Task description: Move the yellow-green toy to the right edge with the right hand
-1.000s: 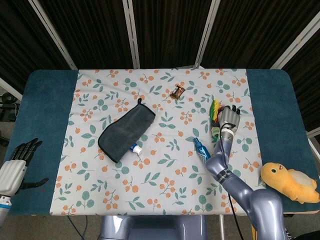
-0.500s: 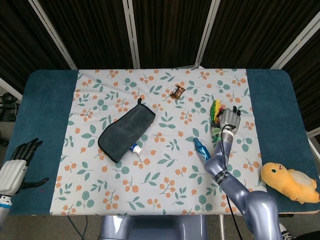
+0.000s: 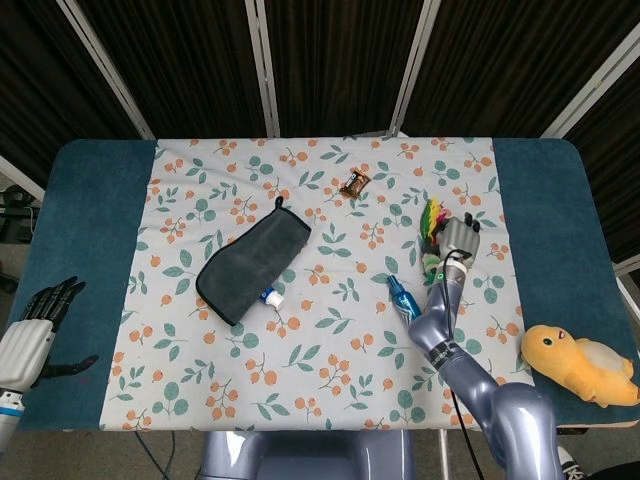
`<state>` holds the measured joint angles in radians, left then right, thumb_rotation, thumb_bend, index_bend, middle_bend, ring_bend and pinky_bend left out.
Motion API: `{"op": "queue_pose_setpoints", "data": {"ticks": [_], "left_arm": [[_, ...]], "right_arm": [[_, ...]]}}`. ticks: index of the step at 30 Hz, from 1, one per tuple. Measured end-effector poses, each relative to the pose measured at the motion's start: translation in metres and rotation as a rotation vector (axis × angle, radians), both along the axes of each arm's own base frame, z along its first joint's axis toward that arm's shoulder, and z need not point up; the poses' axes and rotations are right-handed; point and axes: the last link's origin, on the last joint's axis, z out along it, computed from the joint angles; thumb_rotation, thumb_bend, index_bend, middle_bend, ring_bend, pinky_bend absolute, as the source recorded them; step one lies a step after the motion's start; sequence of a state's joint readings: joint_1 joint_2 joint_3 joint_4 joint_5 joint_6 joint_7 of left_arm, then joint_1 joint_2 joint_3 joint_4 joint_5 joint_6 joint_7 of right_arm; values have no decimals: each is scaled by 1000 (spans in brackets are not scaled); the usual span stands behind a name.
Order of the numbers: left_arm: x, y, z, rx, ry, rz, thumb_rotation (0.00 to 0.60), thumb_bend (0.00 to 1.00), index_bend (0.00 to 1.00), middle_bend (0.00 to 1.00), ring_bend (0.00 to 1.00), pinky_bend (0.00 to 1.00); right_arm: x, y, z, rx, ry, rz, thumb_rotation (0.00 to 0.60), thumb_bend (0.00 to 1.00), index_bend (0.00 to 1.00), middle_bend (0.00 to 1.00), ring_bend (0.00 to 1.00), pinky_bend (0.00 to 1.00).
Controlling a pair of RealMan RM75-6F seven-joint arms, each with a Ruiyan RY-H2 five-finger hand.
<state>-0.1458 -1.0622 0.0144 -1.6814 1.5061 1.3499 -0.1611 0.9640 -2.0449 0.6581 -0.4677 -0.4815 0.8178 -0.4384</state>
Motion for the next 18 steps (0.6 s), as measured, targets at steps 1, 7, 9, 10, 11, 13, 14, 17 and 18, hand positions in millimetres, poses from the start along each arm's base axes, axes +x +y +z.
{"op": "queue_pose_setpoints", "data": {"ticks": [1, 7, 9, 10, 11, 13, 14, 17, 18], "left_arm": [[0, 0, 0, 0, 0, 0, 598, 171, 0, 0, 0, 0], [0, 0, 0, 0, -1, -1, 597, 172, 0, 0, 0, 0], [0, 0, 0, -1, -2, -1, 597, 172, 0, 0, 0, 0], [0, 0, 0, 0, -2, -1, 596, 171, 0, 0, 0, 0], [0, 0, 0, -1, -2, -1, 596, 170, 0, 0, 0, 0], [0, 0, 0, -1, -3, -1, 598, 170, 0, 0, 0, 0], [0, 0, 0, -2, -3, -1, 598, 171, 0, 0, 0, 0], [1, 0, 0, -1, -4, -3, 599, 169, 0, 0, 0, 0], [1, 0, 0, -1, -4, -4, 598, 168, 0, 0, 0, 0]], "right_arm": [[0, 0, 0, 0, -1, 0, 600, 375, 594, 347, 0, 0], [1, 1, 0, -3, -7, 0, 600, 384, 608, 360, 0, 0], [2, 0, 0, -6, -12, 0, 600, 384, 612, 364, 0, 0], [2, 0, 0, -7, -15, 1, 600, 384, 614, 366, 0, 0], [3, 0, 0, -10, -19, 1, 600, 384, 615, 366, 0, 0], [5, 0, 1, -15, -28, 3, 600, 383, 616, 368, 0, 0], [6, -1, 1, -19, -33, 6, 600, 383, 616, 368, 0, 0], [12, -1, 3, -29, -47, 18, 600, 384, 617, 369, 0, 0], [13, -2, 4, -33, -52, 22, 600, 384, 617, 370, 0, 0]]}}
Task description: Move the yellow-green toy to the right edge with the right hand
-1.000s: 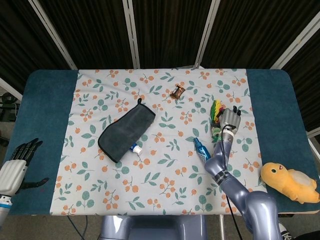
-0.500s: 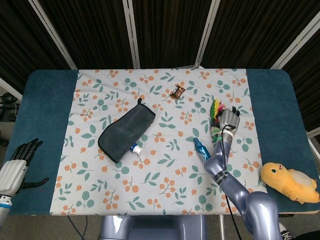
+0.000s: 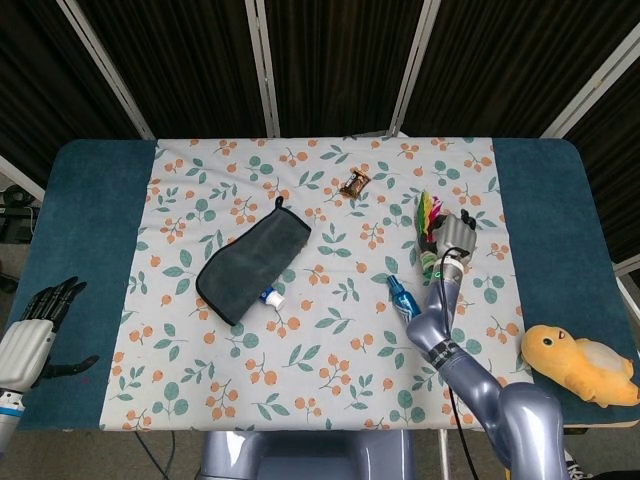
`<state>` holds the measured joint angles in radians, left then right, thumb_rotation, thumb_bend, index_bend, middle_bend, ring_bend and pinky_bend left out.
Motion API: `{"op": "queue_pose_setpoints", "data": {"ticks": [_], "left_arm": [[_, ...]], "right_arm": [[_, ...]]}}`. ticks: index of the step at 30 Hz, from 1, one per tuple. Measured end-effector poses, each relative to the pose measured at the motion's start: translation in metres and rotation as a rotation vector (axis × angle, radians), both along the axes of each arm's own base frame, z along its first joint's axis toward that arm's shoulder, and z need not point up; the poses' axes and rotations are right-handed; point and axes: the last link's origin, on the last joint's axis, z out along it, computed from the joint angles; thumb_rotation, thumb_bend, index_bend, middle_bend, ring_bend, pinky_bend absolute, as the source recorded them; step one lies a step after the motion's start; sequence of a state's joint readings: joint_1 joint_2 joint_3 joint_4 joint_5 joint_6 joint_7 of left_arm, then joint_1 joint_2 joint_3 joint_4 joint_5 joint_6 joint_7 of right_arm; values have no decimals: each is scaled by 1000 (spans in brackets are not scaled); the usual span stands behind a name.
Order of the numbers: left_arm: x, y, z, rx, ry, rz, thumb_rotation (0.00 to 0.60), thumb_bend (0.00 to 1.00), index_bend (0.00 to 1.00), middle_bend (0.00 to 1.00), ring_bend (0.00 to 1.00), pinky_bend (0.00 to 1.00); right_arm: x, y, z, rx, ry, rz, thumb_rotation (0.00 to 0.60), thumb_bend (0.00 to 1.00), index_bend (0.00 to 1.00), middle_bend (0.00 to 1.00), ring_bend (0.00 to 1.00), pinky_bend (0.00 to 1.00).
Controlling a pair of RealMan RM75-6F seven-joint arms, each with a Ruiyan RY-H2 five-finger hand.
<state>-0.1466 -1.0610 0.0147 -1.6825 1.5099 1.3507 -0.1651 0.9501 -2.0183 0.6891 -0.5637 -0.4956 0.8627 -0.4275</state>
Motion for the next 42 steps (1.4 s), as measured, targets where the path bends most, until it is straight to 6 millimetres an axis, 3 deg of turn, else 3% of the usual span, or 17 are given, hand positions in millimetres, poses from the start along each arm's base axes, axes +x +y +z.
{"op": "queue_pose_setpoints", "data": {"ticks": [9, 16, 23, 29, 37, 42], "left_arm": [[1, 0, -1, 0, 1, -7, 598, 171, 0, 0, 0, 0], [3, 0, -2, -1, 5, -15, 598, 168, 0, 0, 0, 0], [6, 2, -6, -9, 3, -24, 597, 170, 0, 0, 0, 0], [9, 3, -9, -8, 9, -36, 598, 172, 0, 0, 0, 0], [12, 4, -13, -16, 14, -46, 597, 168, 0, 0, 0, 0], [14, 5, -16, -23, 17, -50, 596, 170, 0, 0, 0, 0]], "right_arm": [[21, 3, 17, -51, -73, 34, 600, 385, 621, 373, 0, 0], [28, 16, 46, -106, -147, 41, 600, 387, 623, 376, 0, 0], [18, 40, 81, -164, -211, 16, 600, 387, 628, 377, 0, 0], [9, 65, 99, -188, -257, 4, 600, 387, 631, 380, 0, 0], [-4, 100, 114, -207, -290, -7, 600, 389, 631, 381, 0, 0], [-17, 123, 114, -206, -299, -31, 600, 387, 631, 381, 0, 0]]}}
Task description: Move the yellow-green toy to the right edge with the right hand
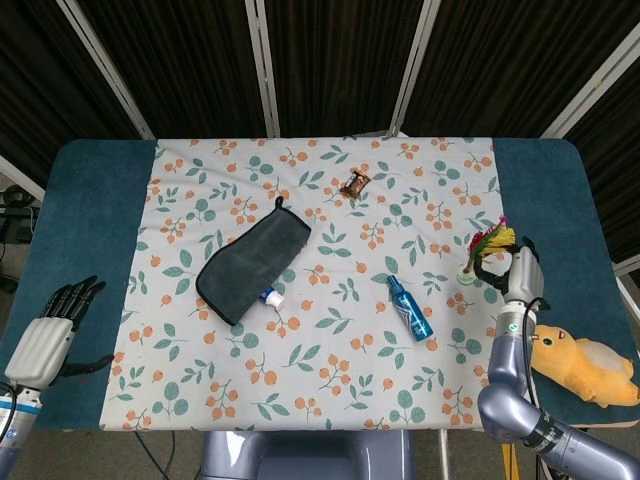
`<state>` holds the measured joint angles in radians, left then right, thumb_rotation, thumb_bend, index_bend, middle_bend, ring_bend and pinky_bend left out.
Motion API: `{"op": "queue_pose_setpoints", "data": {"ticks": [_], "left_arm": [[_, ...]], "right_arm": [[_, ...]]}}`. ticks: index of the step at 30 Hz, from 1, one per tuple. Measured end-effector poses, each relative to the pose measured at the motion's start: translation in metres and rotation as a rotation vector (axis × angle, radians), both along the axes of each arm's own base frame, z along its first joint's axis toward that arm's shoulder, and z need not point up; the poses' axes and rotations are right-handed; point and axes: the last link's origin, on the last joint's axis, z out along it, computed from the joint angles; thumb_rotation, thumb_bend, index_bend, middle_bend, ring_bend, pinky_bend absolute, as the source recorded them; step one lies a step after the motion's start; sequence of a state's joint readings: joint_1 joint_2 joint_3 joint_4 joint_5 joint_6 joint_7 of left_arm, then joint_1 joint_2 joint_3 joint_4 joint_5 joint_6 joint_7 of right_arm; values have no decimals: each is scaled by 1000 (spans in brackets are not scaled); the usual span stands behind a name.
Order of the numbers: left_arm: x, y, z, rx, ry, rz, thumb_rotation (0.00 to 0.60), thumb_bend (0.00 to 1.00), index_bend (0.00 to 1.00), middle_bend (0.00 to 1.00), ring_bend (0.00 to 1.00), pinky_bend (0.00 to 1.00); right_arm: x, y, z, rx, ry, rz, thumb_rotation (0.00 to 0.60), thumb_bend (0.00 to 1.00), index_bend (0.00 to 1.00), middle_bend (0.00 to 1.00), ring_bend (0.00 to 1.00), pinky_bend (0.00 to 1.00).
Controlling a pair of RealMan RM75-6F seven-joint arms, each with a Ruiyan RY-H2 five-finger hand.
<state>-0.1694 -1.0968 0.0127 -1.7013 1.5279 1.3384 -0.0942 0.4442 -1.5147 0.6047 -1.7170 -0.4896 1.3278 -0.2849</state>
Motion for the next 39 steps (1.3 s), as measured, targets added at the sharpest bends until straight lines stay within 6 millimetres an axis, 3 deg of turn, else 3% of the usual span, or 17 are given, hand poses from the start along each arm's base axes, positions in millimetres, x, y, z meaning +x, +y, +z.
{"op": "queue_pose_setpoints", "data": {"ticks": [8, 23, 30, 39], "left_arm": [[3, 1, -3, -5, 4, -8, 597, 170, 0, 0, 0, 0], [1, 0, -1, 1, -3, -4, 597, 171, 0, 0, 0, 0], [0, 0, 1, 4, -7, -1, 599, 169, 0, 0, 0, 0], [1, 0, 1, 3, -9, -1, 598, 170, 0, 0, 0, 0]], "right_arm": [[-14, 22, -8, 20, -24, -28, 600, 388, 631, 381, 0, 0], [-19, 35, -33, 79, -52, -49, 600, 388, 624, 377, 0, 0], [-19, 40, -40, 95, -45, -49, 600, 388, 473, 256, 0, 0], [-23, 53, -35, 99, -11, -40, 600, 377, 281, 116, 0, 0]]}}
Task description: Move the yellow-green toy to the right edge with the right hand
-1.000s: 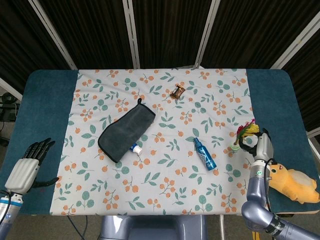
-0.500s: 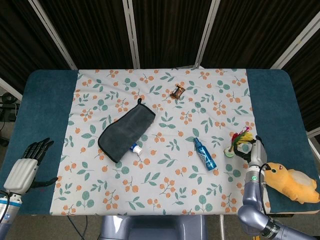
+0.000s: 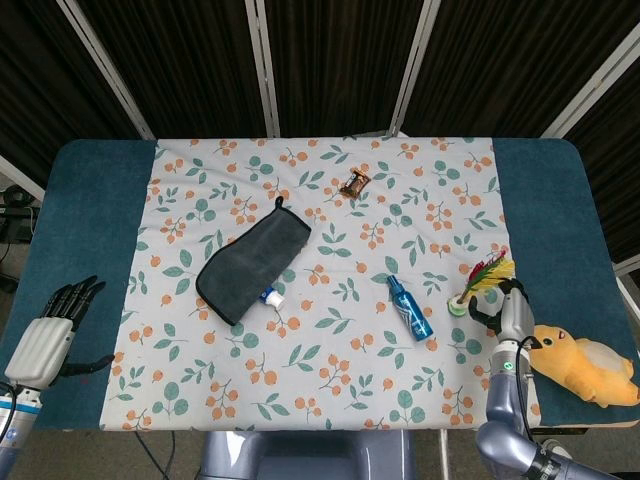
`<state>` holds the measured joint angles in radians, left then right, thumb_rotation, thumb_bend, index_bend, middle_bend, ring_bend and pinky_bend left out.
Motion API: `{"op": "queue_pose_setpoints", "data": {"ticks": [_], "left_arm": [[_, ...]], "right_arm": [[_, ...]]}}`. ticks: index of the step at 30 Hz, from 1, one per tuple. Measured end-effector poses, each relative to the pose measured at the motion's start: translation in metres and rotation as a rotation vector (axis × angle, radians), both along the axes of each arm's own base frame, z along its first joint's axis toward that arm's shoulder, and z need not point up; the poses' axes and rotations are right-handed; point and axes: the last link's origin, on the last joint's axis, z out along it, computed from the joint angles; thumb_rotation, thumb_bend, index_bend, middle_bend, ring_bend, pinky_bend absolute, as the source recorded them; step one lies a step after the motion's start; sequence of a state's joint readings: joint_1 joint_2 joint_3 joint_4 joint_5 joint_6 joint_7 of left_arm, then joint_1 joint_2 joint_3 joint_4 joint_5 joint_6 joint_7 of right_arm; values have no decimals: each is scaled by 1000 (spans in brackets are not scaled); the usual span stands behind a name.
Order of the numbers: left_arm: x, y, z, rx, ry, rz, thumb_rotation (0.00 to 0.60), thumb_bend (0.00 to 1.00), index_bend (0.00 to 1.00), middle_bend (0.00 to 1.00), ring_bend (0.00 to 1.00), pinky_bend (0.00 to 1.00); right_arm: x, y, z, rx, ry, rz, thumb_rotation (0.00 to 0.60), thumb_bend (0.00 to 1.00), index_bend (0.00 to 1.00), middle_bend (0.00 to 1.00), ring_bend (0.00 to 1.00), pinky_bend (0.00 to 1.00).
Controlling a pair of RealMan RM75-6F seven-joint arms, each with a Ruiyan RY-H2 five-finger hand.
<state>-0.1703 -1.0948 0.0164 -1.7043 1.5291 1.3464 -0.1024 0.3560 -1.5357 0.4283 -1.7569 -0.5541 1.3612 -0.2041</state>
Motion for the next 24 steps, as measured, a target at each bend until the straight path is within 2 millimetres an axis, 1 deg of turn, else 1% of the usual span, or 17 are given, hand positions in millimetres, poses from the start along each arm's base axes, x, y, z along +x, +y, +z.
{"op": "queue_pose_setpoints", "data": {"ticks": [7, 11, 13, 19, 24], "left_arm": [[1, 0, 1, 3, -3, -1, 598, 172, 0, 0, 0, 0], [0, -1, 1, 3, -2, -2, 598, 169, 0, 0, 0, 0], [1, -1, 1, 5, -3, -3, 597, 170, 0, 0, 0, 0], [1, -1, 3, 11, -2, -11, 597, 171, 0, 0, 0, 0], [0, -2, 4, 14, 10, -20, 597, 171, 0, 0, 0, 0]], "right_arm": [[-6, 14, 10, -9, 22, -4, 600, 372, 195, 43, 0, 0], [-11, 20, 23, -20, 66, 6, 600, 360, 174, 31, 0, 0], [-12, 22, 29, -22, 85, 12, 600, 350, 148, 19, 0, 0], [-19, 31, 61, -27, 187, 55, 600, 291, 108, 0, 0, 0], [-25, 44, 91, -22, 288, 125, 600, 219, 82, 0, 0, 0]]}}
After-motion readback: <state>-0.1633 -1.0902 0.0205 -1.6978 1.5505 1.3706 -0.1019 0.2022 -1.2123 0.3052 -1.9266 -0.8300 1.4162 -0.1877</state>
